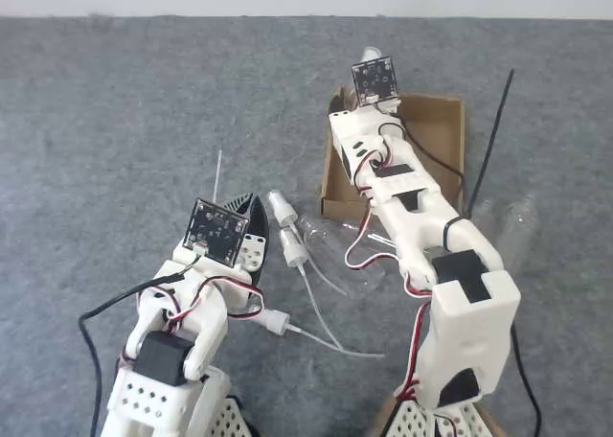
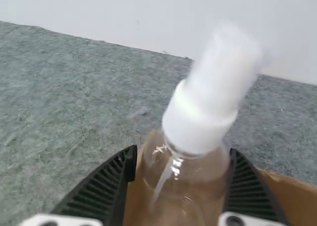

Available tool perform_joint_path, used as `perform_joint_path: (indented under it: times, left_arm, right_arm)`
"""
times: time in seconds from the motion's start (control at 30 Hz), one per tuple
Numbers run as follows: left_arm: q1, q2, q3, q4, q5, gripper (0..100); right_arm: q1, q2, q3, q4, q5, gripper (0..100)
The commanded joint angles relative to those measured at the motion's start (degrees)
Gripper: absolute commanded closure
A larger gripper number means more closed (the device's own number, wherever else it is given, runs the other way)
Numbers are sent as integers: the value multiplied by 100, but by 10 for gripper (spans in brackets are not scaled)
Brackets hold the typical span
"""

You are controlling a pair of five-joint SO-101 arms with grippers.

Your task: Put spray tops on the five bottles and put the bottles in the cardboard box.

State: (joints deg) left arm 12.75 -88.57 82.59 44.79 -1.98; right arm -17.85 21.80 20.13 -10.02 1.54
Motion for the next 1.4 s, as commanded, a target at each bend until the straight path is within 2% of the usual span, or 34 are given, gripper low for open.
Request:
perform_joint_path:
  times: [0.0, 0.3, 0.5, 0.93, 1.37]
  left_arm:
    - [35, -105, -40, -167, -35, 988]
    - [44, -105, -31, -167, -44, 988]
    - [44, -105, -31, -167, -44, 988]
    - [53, -105, -31, -167, -44, 988]
    - [9, -105, 242, -624, -53, 988]
  right_arm:
    - [22, -154, -378, 31, 97, 770]
    - [13, -180, -387, 31, 97, 764]
    - [-13, -189, -387, 75, 105, 662]
    - [31, -259, -668, 92, 132, 664]
    - [4, -2677, -668, 2053, 105, 665]
